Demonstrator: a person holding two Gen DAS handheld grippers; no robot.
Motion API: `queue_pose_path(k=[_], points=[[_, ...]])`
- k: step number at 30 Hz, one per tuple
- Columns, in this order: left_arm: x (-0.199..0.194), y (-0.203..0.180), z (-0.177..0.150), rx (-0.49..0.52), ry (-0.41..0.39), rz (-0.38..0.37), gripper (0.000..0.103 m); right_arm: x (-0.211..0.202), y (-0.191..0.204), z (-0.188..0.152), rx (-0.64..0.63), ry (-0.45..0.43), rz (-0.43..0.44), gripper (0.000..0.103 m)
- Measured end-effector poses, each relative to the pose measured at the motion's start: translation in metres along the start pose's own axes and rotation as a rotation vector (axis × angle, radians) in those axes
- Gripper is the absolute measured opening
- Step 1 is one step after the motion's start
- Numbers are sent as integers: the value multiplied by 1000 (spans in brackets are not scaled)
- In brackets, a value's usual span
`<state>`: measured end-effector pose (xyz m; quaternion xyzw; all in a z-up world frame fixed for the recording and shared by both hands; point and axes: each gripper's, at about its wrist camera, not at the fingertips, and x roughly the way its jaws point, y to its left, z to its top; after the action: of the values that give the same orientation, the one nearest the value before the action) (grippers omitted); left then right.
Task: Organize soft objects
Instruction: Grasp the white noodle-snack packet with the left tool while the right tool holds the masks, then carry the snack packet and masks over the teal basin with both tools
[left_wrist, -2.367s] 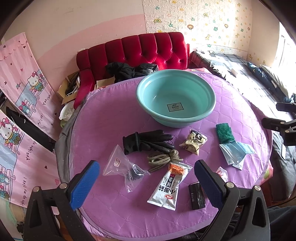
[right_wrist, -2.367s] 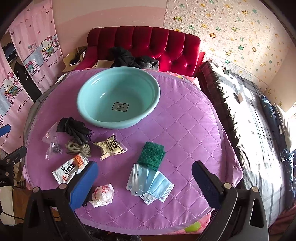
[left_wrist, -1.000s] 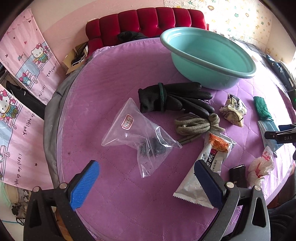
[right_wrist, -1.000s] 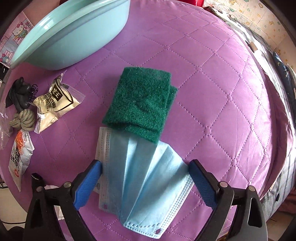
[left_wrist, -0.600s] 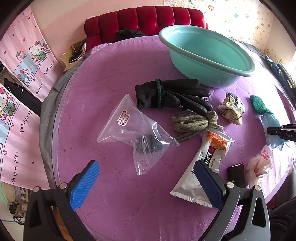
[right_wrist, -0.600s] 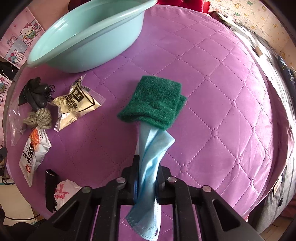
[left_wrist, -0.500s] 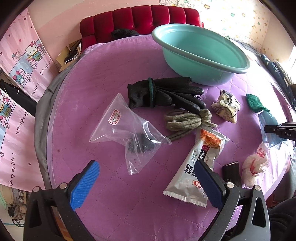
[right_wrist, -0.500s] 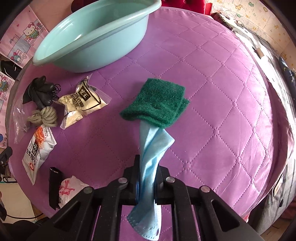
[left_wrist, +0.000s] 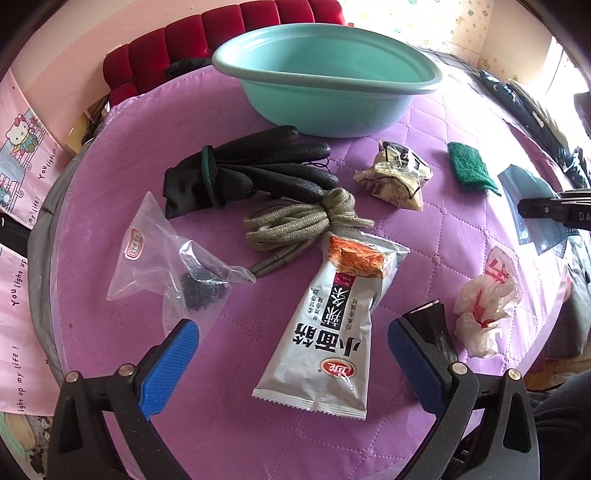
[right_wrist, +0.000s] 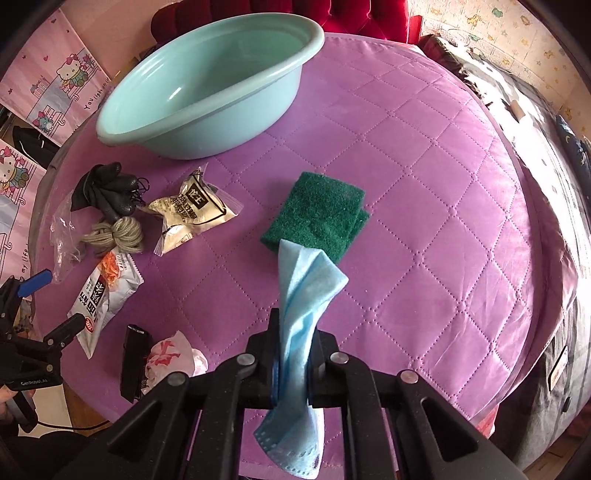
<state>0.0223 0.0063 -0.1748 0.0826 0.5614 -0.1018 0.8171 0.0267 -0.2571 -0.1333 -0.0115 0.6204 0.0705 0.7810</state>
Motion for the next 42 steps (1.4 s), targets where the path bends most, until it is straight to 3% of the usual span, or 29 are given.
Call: queue_pose_path(k=[7, 13, 14, 17, 23, 30, 42], points=[[22, -16, -2, 95, 52, -2, 103, -8, -3, -4, 3, -3, 2, 8], [30, -16, -5, 106, 73, -10, 102, -5, 3, -9, -1, -3, 0, 8], [32, -16, -4, 109, 76, -14, 96, -5, 3, -9, -1, -3, 0, 8], [38, -17, 1, 114, 92, -19, 60, -5, 3, -9, 1, -4, 0, 8], [36, -15, 1, 90, 84, -80, 34, -10, 3, -9, -7, -13, 0, 8], [25, -16, -6, 104, 77, -75, 32, -16, 6, -9, -26, -23, 10, 8], [-18, -18, -7, 73, -13, -63, 32, -29, 19, -6, -75, -59, 27, 8]])
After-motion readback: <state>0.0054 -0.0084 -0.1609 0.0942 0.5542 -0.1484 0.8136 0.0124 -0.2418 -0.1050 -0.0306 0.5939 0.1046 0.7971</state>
